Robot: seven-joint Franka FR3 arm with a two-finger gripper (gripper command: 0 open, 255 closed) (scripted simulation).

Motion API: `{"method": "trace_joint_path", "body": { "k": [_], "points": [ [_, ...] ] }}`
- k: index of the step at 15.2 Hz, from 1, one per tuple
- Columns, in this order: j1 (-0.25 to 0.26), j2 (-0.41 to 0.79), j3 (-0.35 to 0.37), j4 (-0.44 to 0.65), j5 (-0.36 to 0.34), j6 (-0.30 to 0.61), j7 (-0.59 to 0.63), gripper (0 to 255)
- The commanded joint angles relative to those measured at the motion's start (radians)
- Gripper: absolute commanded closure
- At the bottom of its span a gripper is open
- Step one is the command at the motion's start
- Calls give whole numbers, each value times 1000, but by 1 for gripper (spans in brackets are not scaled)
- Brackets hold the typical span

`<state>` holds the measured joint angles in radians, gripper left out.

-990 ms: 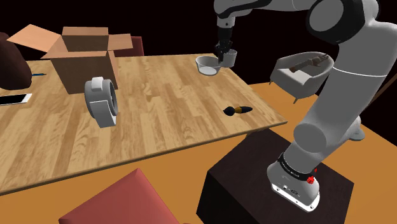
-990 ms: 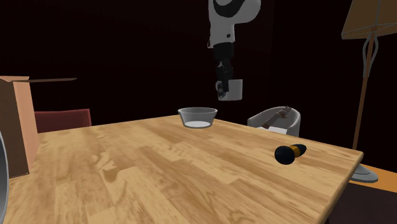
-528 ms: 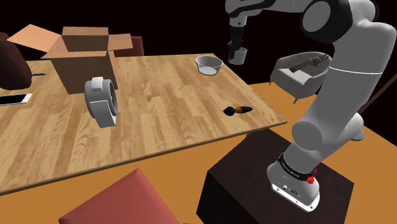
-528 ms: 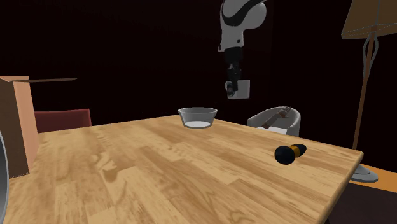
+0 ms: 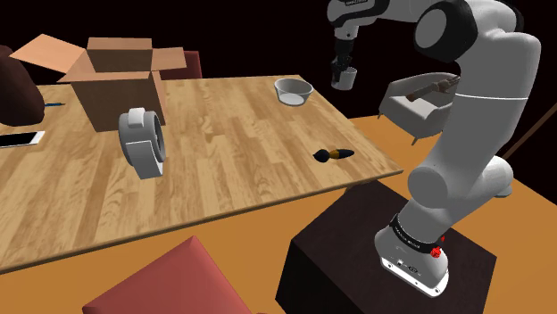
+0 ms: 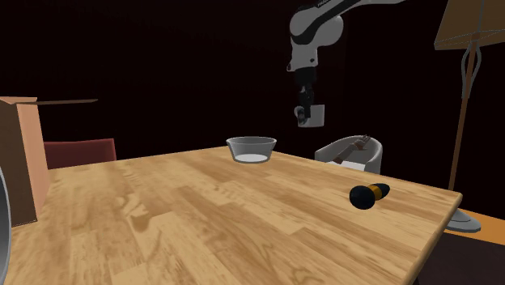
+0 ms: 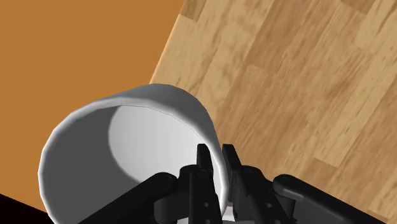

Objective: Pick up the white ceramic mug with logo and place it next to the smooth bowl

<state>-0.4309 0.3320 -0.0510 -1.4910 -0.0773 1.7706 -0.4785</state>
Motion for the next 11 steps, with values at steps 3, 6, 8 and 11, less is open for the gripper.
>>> {"method": "trace_joint_path", "body": {
  "k": [3, 6, 8, 11],
  "points": [
    [-2, 7, 0, -43, 0, 51, 1, 255],
    [-2, 13, 0, -74, -1, 88, 4, 255],
    [-2, 18, 0, -94, -1, 113, 6, 255],
    [-2, 28, 0, -121, -2, 149, 9, 255]
  ]
}}
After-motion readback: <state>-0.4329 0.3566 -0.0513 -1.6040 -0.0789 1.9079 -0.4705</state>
